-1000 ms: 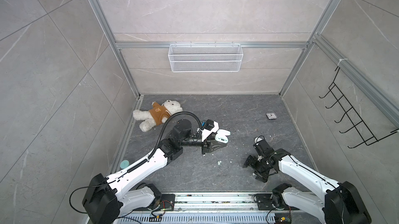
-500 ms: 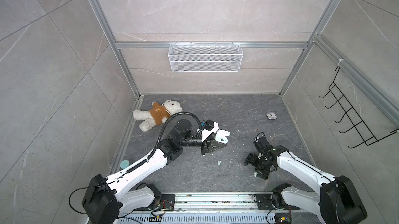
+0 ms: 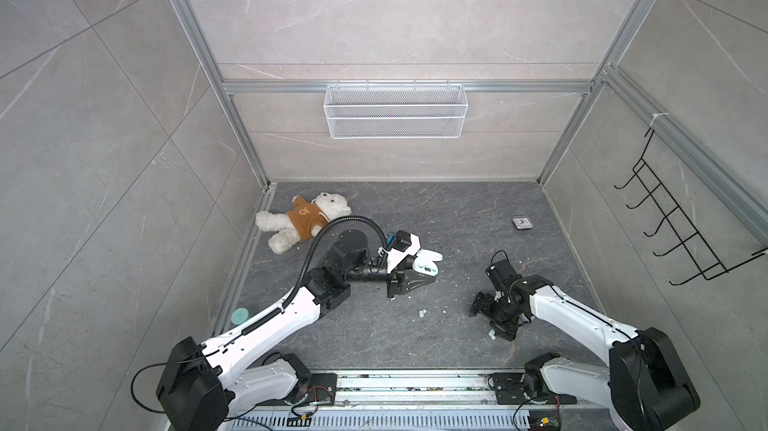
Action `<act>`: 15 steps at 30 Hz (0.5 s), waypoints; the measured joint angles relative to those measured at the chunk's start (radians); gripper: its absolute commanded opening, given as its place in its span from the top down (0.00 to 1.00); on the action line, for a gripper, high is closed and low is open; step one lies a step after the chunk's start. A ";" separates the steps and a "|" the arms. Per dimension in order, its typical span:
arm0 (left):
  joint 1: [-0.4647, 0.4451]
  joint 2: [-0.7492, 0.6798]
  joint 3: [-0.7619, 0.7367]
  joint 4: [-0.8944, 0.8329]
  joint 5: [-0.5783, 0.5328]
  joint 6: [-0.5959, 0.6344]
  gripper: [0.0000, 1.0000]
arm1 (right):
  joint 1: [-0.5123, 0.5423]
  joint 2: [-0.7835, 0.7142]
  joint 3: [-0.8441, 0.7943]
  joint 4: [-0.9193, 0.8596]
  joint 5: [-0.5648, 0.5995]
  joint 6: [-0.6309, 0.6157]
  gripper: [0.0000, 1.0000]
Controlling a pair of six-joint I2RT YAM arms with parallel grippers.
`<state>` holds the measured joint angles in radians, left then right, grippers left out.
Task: Insert the wireless bluetooth earbuds into the charging case
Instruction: 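Position the open right gripper above the nearer mint-green earbud, then lower the right gripper fingers around the mint-green earbud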
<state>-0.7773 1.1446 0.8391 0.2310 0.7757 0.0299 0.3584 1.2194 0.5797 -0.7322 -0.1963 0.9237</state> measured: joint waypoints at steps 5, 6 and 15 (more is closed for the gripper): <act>0.000 0.000 0.000 0.000 0.000 0.000 0.76 | -0.001 0.001 0.022 -0.029 0.032 -0.014 0.23; 0.000 0.000 0.000 0.000 0.000 0.000 0.76 | -0.002 0.001 0.023 -0.033 0.034 -0.019 0.24; 0.000 -0.008 0.000 0.000 0.000 0.000 0.76 | -0.005 0.026 0.050 -0.094 0.073 -0.099 0.36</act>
<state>-0.7773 1.1370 0.8391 0.2310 0.7753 0.0296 0.3531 1.2457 0.6300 -0.8265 -0.1230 0.8249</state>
